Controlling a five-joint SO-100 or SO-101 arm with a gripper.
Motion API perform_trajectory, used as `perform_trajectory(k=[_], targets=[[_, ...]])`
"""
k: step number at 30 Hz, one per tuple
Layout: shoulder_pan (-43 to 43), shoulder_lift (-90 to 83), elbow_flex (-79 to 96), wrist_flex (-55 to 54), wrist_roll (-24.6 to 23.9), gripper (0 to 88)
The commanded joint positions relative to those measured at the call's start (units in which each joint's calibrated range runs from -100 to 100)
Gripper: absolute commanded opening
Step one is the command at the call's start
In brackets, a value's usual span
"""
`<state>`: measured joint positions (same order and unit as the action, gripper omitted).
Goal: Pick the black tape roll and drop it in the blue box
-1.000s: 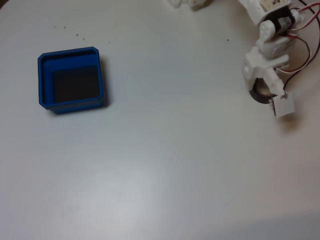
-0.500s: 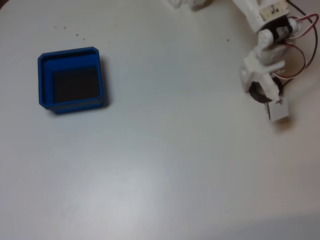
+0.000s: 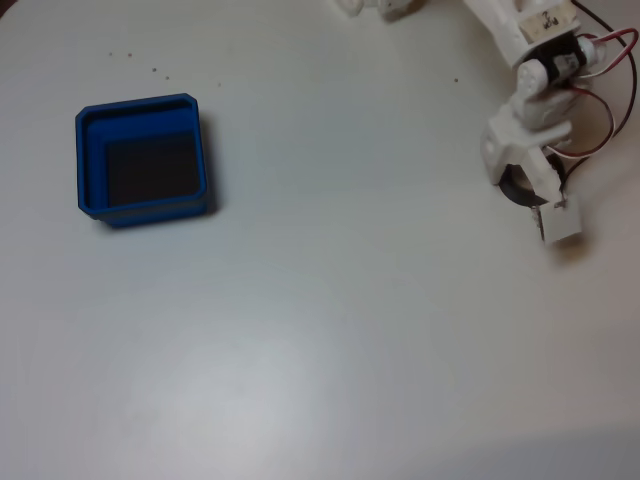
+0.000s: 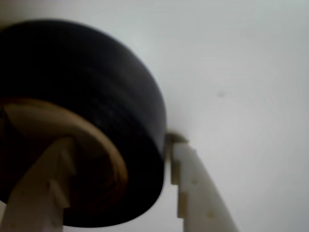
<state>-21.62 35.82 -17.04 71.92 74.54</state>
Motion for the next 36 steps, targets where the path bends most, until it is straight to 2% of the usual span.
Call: perform_trajectory(k=[1, 3, 5, 17, 31, 36], targets=[[-0.1, -0.4, -1.6, 0.8, -0.2, 7.5], [-0.2, -1.6, -1.6, 1.3, -0.2, 0.0], [0.2, -3.5, -1.9, 3.5, -0.2, 0.0], [0.8, -18.5, -2.1, 14.1, -0.2, 1.2], [1.8, -19.5, -1.7, 13.8, -2.0, 2.1], [1.8, -19.3, -1.7, 13.7, -2.0, 8.4]])
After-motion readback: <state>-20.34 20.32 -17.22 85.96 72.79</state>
